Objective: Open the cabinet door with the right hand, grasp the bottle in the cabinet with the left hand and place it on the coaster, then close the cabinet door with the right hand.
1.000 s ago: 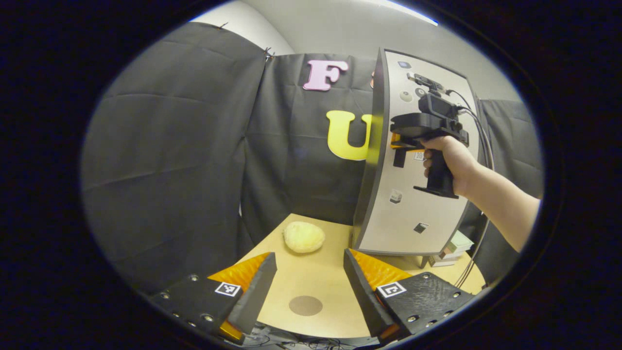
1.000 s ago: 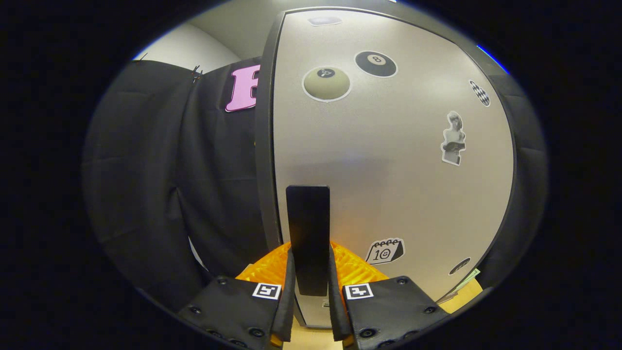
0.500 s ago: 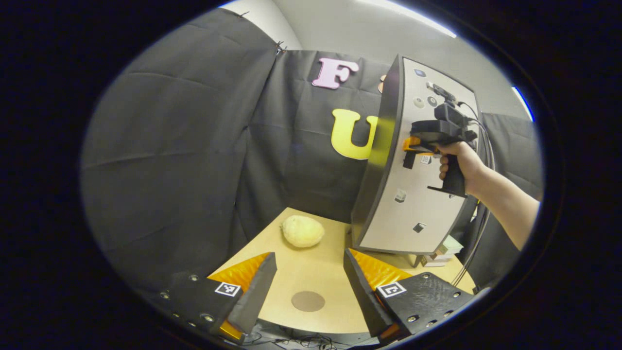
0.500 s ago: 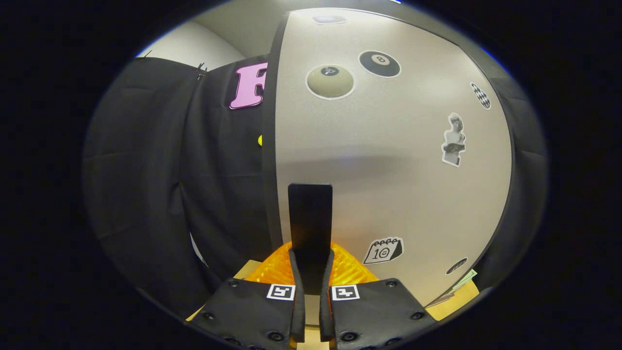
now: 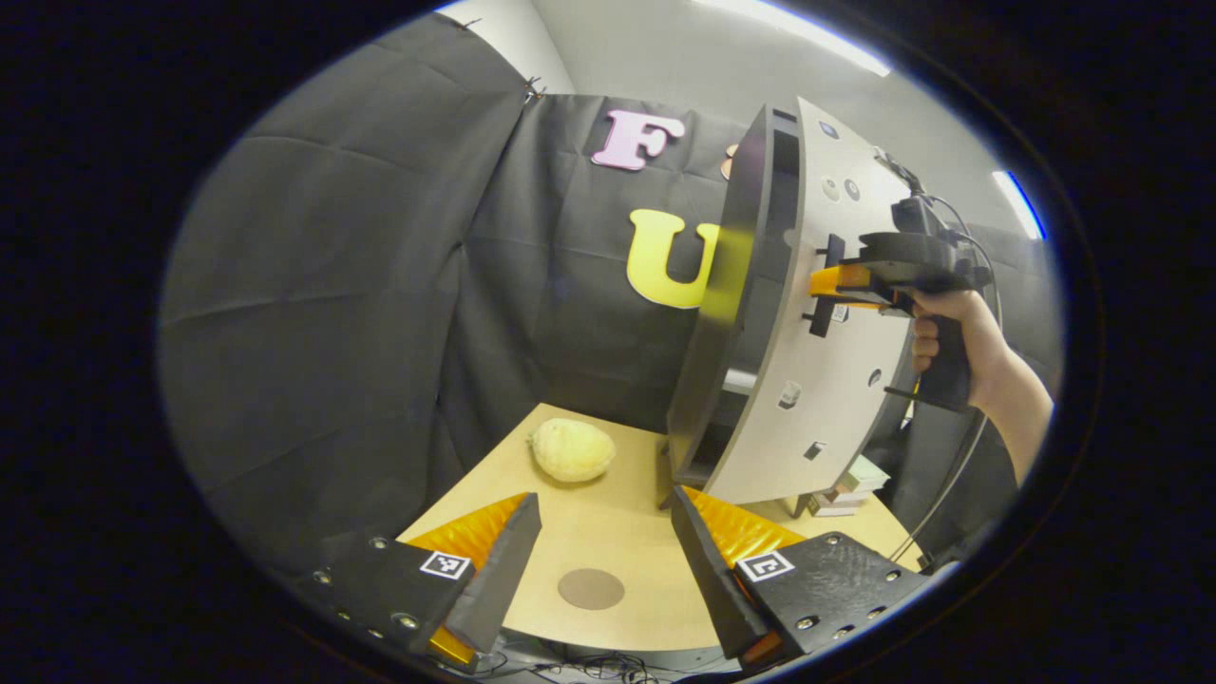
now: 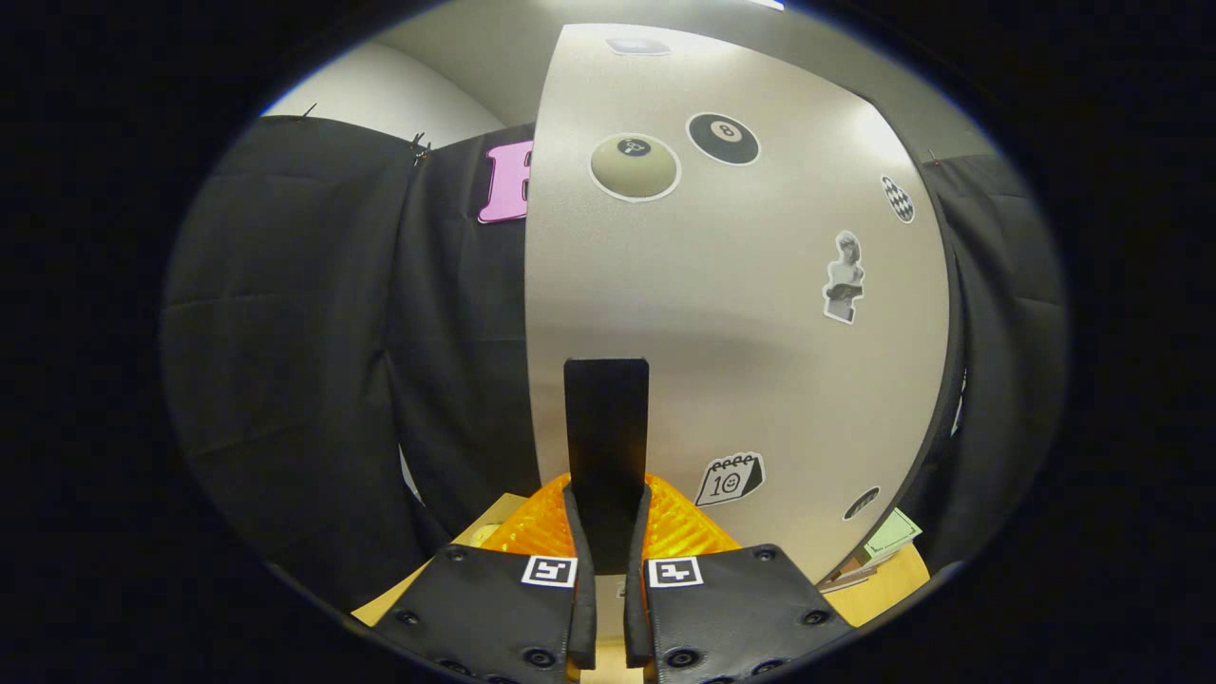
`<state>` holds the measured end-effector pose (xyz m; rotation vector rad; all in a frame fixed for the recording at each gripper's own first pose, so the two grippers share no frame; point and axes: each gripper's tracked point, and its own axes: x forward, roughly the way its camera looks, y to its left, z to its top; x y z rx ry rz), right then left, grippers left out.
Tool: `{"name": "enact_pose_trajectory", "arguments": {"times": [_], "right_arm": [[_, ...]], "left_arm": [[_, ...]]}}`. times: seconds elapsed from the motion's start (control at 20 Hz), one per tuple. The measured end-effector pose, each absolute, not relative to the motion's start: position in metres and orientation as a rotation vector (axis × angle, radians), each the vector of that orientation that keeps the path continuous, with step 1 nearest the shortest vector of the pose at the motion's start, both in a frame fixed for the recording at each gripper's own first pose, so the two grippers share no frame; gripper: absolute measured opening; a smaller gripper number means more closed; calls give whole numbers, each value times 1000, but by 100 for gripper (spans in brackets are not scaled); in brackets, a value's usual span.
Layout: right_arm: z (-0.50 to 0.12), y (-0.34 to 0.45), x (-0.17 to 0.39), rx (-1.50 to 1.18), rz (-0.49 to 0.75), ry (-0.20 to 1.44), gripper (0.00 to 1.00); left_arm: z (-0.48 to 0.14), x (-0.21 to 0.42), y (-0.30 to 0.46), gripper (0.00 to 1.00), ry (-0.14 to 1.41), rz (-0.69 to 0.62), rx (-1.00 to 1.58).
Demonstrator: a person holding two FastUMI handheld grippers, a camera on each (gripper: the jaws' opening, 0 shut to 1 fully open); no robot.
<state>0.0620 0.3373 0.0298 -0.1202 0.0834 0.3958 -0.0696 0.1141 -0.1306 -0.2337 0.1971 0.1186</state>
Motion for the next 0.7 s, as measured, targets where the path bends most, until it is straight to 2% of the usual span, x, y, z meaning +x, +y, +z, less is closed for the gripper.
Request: {"name": "enact_pose_trajectory", "arguments": {"times": [0.05, 0.1, 0.15, 0.25, 0.3, 0.35, 0.5, 0.55, 0.7], "right_arm": [[29, 332, 57, -118, 398, 81, 13], [30, 328, 52, -118, 398, 78, 13], [29, 323, 46, -117, 397, 79, 13], [30, 313, 34, -110, 401, 86, 13], [30, 309, 28, -102, 403, 85, 13], [31, 305, 23, -98, 405, 85, 13], [30, 295, 14, -90, 415, 87, 13], [30, 292, 9, -83, 415, 88, 13], [31, 275, -4, -74, 413, 86, 13]], "left_arm": [[-130, -68, 113, 83, 198, 105, -228], [-130, -66, 111, 86, 198, 93, -220], [-130, -63, 107, 83, 197, 81, -214], [-126, -58, 94, 86, 190, 58, -208], [-124, -55, 91, 83, 185, 47, -206], [-123, -53, 88, 86, 184, 37, -202], [-123, -43, 76, 83, 184, 2, -183], [-123, -40, 71, 86, 186, -11, -180], [-126, -29, 56, 86, 193, -47, -180]]}}
